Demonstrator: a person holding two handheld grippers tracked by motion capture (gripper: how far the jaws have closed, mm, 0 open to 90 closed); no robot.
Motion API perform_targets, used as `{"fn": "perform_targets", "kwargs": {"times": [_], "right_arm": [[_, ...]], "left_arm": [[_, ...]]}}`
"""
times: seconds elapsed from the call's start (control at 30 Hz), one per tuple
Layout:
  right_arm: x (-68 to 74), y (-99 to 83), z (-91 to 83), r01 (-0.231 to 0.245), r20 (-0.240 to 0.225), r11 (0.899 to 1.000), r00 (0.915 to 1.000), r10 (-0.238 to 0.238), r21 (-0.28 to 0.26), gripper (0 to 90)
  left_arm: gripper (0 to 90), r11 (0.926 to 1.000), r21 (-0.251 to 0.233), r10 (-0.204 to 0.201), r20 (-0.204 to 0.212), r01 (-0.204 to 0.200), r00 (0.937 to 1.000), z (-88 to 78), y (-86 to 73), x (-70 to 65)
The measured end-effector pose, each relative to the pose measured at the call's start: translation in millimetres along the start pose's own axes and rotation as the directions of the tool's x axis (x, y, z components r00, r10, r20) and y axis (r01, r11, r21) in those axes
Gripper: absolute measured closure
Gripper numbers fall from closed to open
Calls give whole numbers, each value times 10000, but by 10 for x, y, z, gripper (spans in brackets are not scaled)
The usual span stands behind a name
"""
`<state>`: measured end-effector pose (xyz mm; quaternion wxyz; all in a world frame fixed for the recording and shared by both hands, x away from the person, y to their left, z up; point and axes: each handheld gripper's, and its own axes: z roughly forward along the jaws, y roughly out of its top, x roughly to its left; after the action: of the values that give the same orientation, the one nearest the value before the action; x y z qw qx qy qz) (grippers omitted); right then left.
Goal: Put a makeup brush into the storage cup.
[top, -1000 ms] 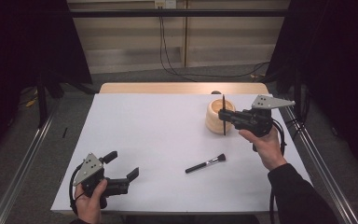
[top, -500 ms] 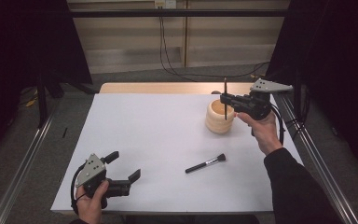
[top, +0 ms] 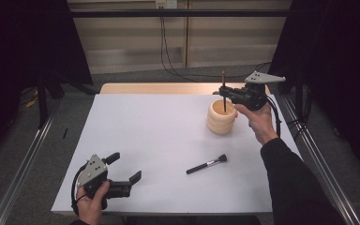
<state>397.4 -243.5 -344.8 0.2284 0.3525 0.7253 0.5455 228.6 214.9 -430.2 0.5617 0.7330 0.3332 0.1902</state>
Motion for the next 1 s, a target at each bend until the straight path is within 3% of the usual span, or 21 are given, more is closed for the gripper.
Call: {"fn": "perform_targets", "kwargs": {"times": [0.33, 0.6, 1.0], "right_arm": [[-143, -51, 109, -28, 500, 9998, 9987, 19, 178, 831], [-210, -145, 217, -72, 543, 9994, 9985, 54, 330, 831], [-195, -230, 340, -124, 599, 9988, 9982, 96, 471, 831]], "left_arm": [[13, 10000, 62, 12, -137, -11, 9999, 7, -6, 26], [14, 9999, 35, -107, -158, 107, 9998, 9, -10, 44], [14, 9998, 125, 154, -160, -152, 9998, 13, -4, 29]]}}
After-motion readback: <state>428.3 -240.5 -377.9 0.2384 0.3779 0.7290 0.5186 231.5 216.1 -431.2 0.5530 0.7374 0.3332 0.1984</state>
